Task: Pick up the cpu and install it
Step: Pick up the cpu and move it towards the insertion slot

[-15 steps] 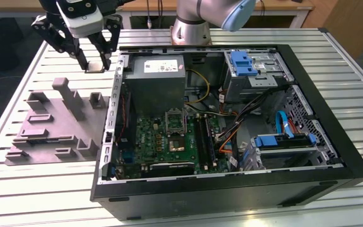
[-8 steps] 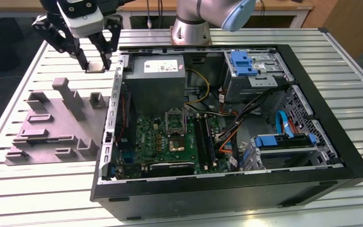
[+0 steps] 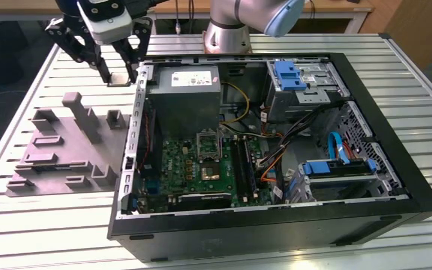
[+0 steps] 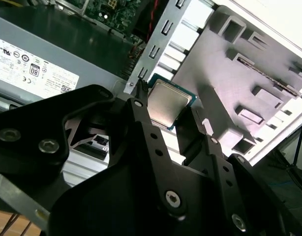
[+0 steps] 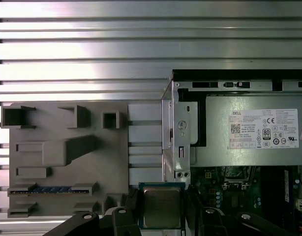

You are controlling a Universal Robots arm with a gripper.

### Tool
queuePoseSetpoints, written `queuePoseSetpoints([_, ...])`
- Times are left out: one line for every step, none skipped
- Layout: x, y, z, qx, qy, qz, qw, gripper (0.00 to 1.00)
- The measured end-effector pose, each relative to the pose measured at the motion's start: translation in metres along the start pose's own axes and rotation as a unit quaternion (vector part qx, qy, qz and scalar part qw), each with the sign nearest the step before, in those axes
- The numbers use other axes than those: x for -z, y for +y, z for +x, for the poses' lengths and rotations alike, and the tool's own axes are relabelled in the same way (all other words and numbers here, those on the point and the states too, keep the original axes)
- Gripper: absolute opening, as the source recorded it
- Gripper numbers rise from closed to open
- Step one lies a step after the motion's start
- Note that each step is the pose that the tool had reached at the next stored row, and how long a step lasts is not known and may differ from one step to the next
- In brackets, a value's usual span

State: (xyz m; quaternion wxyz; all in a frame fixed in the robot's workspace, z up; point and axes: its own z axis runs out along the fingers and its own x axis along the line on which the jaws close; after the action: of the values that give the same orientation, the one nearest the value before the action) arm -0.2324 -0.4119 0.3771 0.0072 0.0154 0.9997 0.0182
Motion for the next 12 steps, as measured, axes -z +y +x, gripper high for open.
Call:
queuePoseSetpoints([0.0, 0.0001, -0.0025, 0.0, 0.0, 0.0, 1.0, 0.47])
queuePoseSetpoints([-0.0001, 0.0002, -0.0054, 0.0, -0.0001, 0.0, 1.0, 0.47])
queuePoseSetpoints([-0.0001, 0.0002, -0.0075, 0.0, 0.0, 0.0, 1.0, 0.47])
queuePoseSetpoints([-0.0002, 0.0003, -0.009, 0.0, 0.0, 0.0, 1.0, 0.47])
queuePoseSetpoints([-0.0002, 0.0003, -0.0097, 0.0, 0.0, 0.0, 1.0, 0.47])
queuePoseSetpoints([-0.0002, 0.0003, -0.0097, 0.0, 0.0, 0.0, 1.0, 0.47])
queuePoseSetpoints([-0.0002, 0.0003, -0.0097, 0.0, 0.0, -0.0001, 1.0, 0.47])
queuePoseSetpoints([-0.0002, 0.0003, -0.0097, 0.0, 0.0, 0.0, 1.0, 0.47])
queuePoseSetpoints([-0.0002, 0.0003, -0.0099, 0.0, 0.0, 0.0, 1.0, 0.47])
queuePoseSetpoints([-0.0001, 0.0, -0.0099, 0.0, 0.0, 0.0, 1.0, 0.47])
queuePoseSetpoints([-0.0001, -0.0007, -0.01, 0.0, 0.0, 0.0, 1.0, 0.47])
queuePoseSetpoints([-0.0001, -0.0021, -0.01, 0.0, 0.0, 0.0, 1.0, 0.47])
